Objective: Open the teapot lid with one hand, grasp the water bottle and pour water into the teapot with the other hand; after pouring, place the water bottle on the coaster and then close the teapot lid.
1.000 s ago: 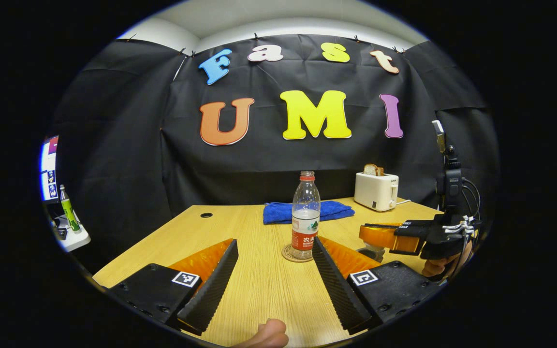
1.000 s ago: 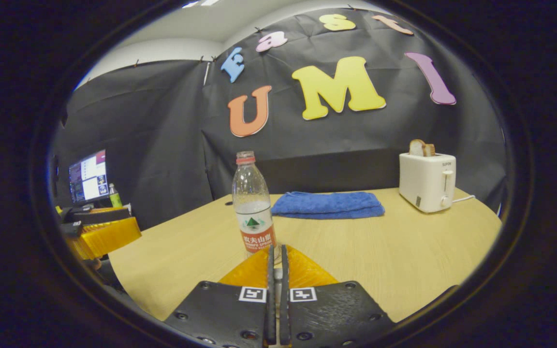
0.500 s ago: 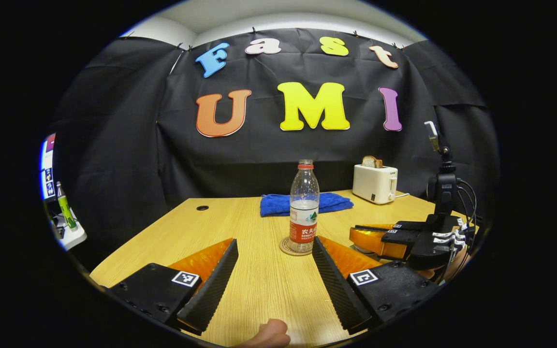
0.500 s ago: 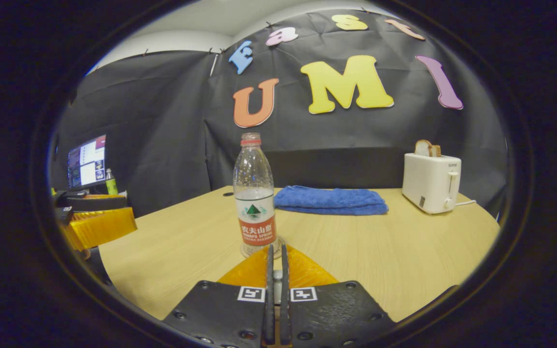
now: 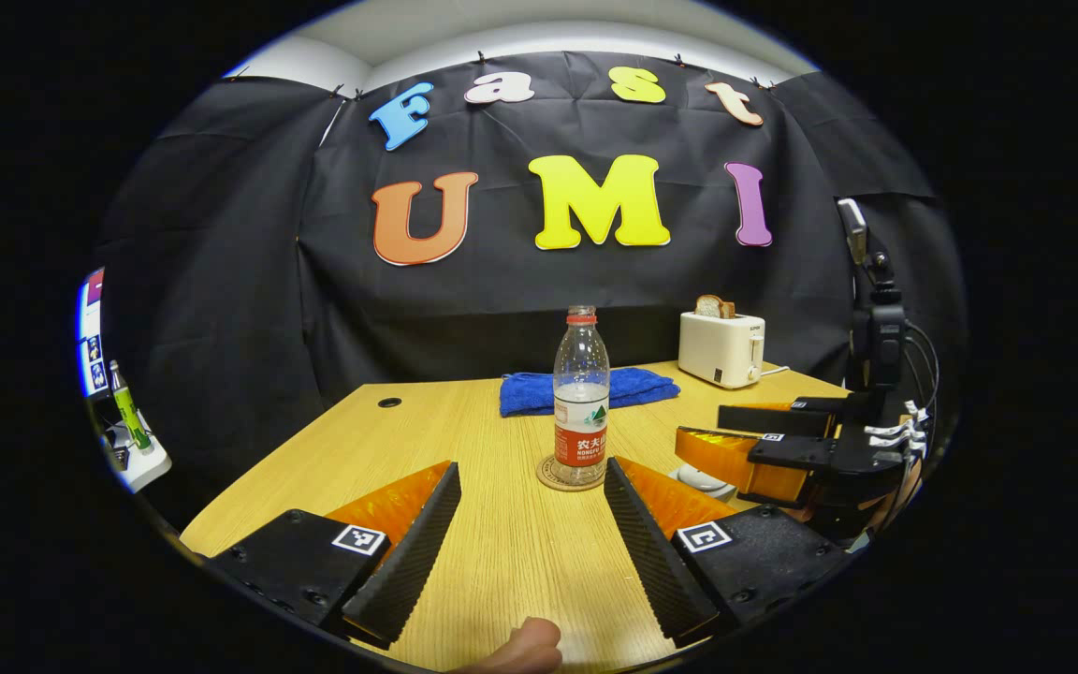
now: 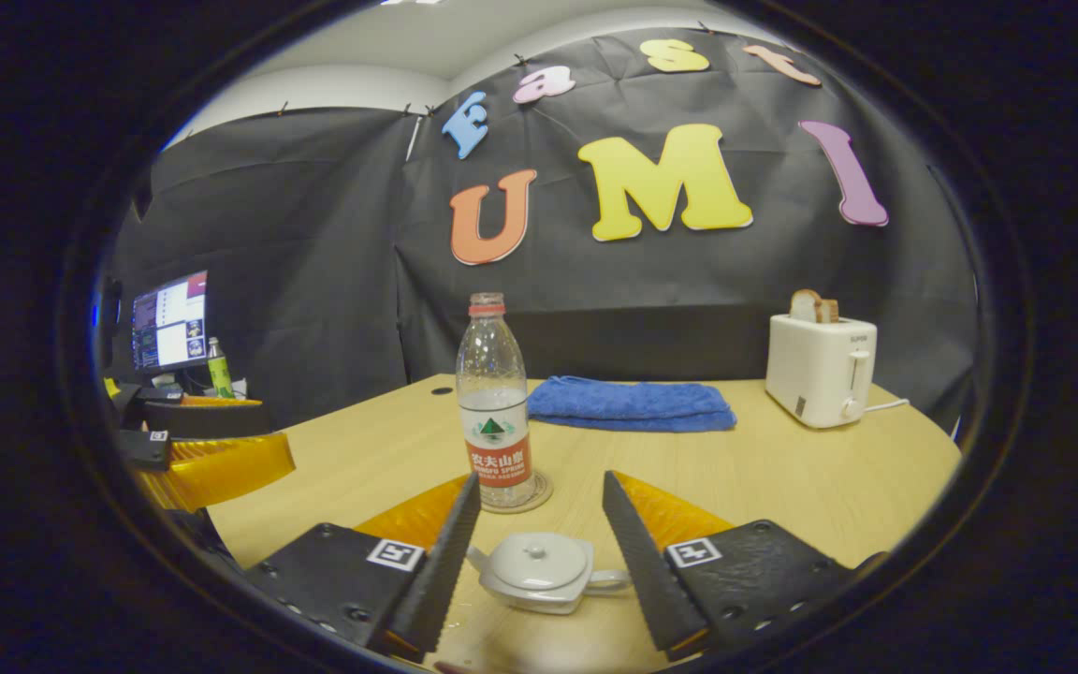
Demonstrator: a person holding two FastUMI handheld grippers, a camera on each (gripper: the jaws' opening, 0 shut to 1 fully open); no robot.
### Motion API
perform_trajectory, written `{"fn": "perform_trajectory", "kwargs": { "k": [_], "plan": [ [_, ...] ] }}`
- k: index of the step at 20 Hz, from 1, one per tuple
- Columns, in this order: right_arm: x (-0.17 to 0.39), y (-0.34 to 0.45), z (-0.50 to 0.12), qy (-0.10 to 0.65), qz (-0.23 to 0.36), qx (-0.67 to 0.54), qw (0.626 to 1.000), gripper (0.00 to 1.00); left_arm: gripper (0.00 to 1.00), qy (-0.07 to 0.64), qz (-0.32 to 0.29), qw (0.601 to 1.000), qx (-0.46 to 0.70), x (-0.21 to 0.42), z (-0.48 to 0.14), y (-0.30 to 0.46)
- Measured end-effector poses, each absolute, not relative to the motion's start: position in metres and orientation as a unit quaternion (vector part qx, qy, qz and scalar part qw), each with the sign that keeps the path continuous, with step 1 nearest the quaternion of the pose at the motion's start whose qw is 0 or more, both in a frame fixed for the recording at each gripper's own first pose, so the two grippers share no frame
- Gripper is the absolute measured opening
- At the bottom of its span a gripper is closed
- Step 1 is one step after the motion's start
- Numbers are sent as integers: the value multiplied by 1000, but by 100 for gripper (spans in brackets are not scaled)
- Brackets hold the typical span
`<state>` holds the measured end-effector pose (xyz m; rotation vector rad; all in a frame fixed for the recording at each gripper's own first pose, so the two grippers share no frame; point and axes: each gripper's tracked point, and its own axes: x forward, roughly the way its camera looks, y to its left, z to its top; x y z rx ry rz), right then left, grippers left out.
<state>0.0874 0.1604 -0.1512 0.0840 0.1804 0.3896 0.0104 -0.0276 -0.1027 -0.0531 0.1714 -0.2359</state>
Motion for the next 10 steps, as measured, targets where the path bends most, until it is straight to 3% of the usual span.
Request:
{"fn": "perform_trajectory", "kwargs": {
  "k": [1, 3, 10],
  "plan": [
    [80, 152, -138, 76, 186, 38, 979, 87, 97, 80, -110, 990, -26, 9, -98, -24],
    [67, 136, -117, 56, 172, 34, 983, 99, 97, 68, -93, 993, -32, 5, -84, -16],
    [20, 49, -40, -4, 57, 8, 998, 96, 96, 43, -41, 997, -42, -16, -50, 11]
  ]
}}
